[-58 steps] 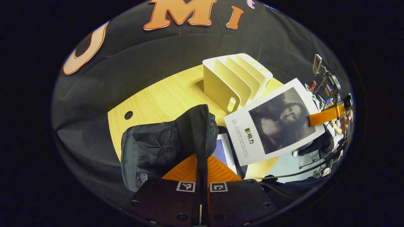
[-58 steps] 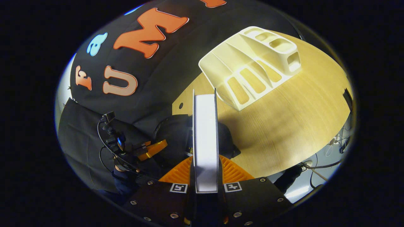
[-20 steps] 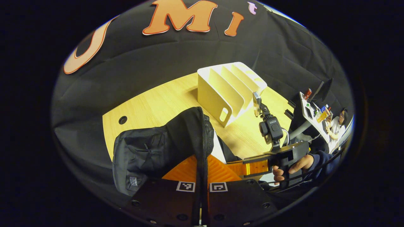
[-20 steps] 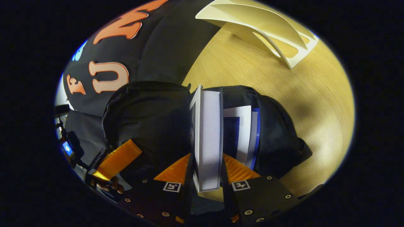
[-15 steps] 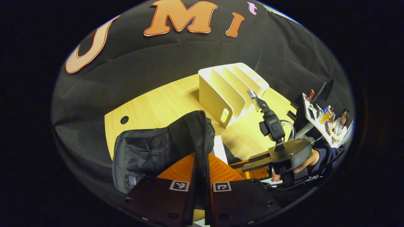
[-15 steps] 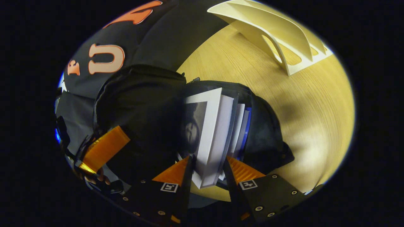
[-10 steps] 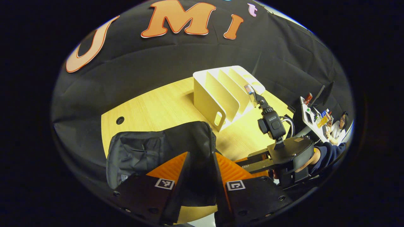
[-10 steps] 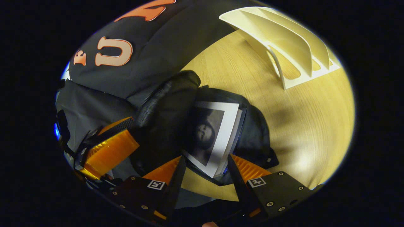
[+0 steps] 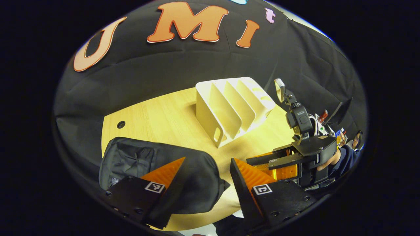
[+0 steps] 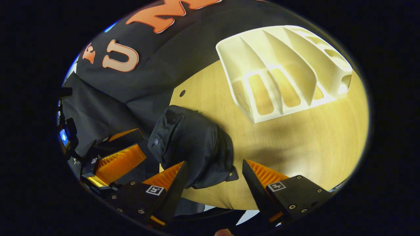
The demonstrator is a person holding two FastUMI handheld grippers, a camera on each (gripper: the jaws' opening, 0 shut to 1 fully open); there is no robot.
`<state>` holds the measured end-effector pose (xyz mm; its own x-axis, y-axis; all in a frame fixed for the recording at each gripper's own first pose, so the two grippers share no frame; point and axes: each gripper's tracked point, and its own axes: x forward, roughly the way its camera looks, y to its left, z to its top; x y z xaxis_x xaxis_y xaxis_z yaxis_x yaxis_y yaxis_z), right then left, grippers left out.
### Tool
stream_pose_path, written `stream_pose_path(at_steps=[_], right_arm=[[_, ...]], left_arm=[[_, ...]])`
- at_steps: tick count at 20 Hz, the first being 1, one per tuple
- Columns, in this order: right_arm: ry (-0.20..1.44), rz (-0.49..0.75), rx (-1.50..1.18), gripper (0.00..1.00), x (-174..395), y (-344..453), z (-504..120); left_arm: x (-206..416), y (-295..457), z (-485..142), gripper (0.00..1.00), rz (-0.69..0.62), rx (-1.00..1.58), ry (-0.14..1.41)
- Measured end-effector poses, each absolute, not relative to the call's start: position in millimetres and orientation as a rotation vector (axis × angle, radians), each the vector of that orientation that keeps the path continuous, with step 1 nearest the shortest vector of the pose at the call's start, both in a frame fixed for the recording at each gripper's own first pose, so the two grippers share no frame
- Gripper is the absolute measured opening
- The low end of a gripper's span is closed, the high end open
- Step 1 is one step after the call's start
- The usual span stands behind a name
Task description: Open the schoolbag, grab two books from the bookshelf and put them into the schoolbag.
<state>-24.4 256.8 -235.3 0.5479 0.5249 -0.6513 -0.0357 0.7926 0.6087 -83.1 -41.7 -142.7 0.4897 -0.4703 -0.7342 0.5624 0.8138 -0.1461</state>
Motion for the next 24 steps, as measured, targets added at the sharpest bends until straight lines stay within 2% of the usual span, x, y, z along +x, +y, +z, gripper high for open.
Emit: stream_pose_path(at_steps=[4,12,24], right_arm=[[0.810,0.267,0.494,0.98,-16.9,178.0,-210.1],[0.556,0.194,0.328,0.98,-7.9,67.0,-130.5],[0.274,0.190,0.164,0.98,-20.2,-1.3,-35.0]], left_arm=[[-77.0,-72.5,-110.1,0.99,-0.570,0.052,0.760],[-67.3,-115.8,-42.2,0.99,-0.417,0.004,0.513],[-86.3,-173.1,35.2,0.98,-0.247,-0.048,0.275]])
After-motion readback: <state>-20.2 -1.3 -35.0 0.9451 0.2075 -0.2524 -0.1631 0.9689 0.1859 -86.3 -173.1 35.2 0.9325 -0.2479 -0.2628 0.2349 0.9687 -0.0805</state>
